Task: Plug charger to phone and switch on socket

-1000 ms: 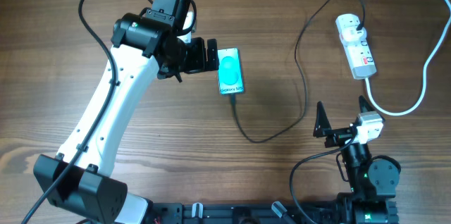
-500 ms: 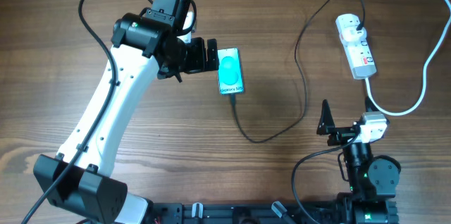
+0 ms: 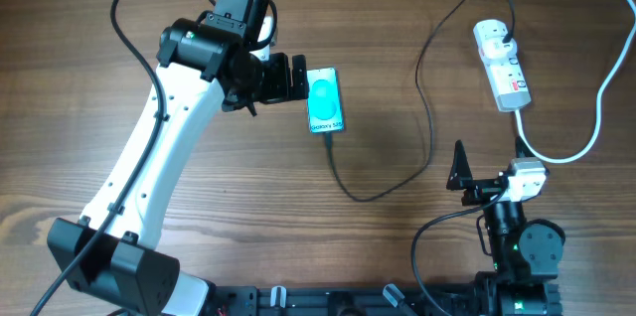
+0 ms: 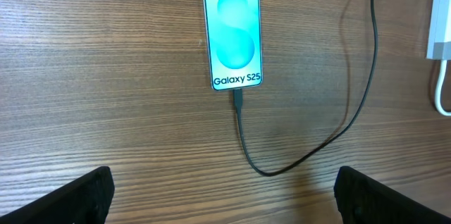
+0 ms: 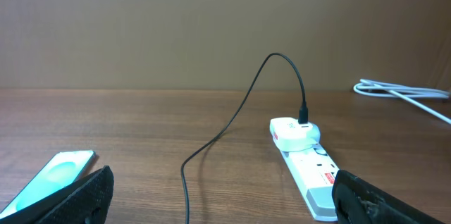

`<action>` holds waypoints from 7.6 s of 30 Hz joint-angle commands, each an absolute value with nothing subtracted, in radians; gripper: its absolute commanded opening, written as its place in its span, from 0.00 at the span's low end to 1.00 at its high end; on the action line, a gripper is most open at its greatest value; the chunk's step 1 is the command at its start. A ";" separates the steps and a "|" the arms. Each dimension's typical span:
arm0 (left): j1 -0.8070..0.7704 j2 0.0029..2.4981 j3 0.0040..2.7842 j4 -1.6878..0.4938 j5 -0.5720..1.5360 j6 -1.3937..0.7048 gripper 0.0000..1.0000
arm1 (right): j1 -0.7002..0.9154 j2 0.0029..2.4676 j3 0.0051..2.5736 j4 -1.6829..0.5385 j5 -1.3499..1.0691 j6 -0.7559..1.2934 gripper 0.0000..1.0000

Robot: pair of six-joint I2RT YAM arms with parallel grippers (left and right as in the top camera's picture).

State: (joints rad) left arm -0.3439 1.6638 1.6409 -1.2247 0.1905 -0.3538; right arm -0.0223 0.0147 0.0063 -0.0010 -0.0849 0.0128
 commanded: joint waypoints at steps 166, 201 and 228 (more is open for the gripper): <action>0.051 0.003 0.006 -0.075 -0.055 0.040 1.00 | -0.017 0.004 0.006 0.001 -0.075 0.001 1.00; 0.051 0.003 0.006 -0.075 -0.035 0.074 1.00 | -0.017 0.004 0.006 0.001 -0.075 0.001 1.00; 0.051 0.004 0.006 -0.072 -0.035 0.074 1.00 | -0.017 0.004 0.006 0.001 -0.075 0.001 1.00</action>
